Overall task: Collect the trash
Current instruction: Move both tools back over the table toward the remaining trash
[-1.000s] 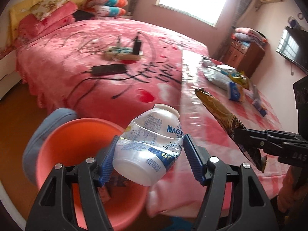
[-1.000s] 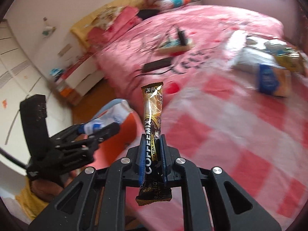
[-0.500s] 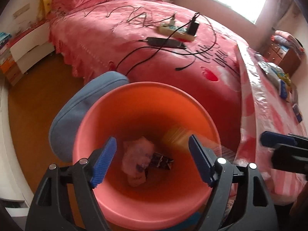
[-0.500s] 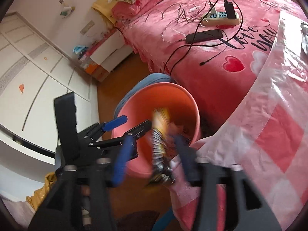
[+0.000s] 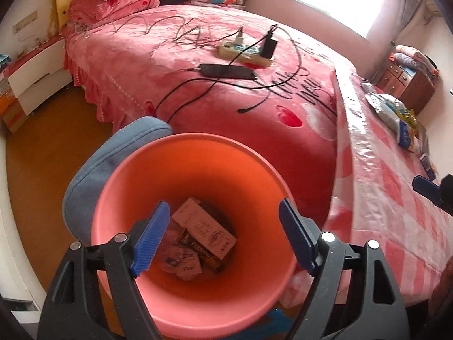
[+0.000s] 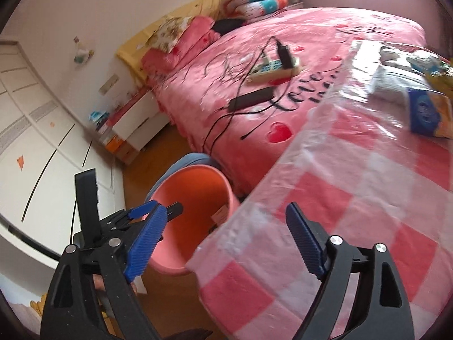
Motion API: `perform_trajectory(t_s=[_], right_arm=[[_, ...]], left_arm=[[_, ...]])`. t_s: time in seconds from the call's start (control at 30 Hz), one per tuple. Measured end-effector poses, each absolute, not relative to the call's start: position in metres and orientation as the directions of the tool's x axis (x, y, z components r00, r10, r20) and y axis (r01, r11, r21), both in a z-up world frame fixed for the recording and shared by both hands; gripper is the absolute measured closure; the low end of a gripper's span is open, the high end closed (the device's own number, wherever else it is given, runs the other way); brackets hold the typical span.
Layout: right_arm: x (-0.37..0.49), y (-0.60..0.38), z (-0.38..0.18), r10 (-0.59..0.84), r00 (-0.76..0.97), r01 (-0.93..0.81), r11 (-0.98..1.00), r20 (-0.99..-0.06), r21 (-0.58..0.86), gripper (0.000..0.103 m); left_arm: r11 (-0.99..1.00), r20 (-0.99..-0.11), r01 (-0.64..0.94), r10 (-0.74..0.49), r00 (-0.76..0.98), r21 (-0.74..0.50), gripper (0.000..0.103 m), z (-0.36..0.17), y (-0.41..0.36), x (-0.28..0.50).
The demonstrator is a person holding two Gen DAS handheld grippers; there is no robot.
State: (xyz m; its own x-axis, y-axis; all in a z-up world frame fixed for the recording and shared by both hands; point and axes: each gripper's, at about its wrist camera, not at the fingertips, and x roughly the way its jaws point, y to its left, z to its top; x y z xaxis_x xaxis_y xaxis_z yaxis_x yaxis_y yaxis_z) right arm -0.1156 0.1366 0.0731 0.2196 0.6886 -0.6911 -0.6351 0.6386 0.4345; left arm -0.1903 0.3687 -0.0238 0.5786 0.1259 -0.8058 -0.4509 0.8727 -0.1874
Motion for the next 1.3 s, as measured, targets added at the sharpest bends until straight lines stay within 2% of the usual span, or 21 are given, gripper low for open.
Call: perform_trajectory(t_s=[0.1, 1.3], right_arm=[[-0.113, 0.122, 0.074, 0.684, 0.249, -0.619, 0.657, -0.686, 0.430, 0.012], [-0.089, -0.006, 0.077, 0.725, 0.386, -0.501, 0.684, -0.571, 0.530, 0.011]], left_arm=[[0.879, -0.801, -0.431, 0.104, 0.590, -0.203, 0.023, -0.019, 0.362, -0.188], [0.961, -0.791, -0.252, 0.064, 0.608, -0.115, 0.023, 0.025, 0.250, -0.150]])
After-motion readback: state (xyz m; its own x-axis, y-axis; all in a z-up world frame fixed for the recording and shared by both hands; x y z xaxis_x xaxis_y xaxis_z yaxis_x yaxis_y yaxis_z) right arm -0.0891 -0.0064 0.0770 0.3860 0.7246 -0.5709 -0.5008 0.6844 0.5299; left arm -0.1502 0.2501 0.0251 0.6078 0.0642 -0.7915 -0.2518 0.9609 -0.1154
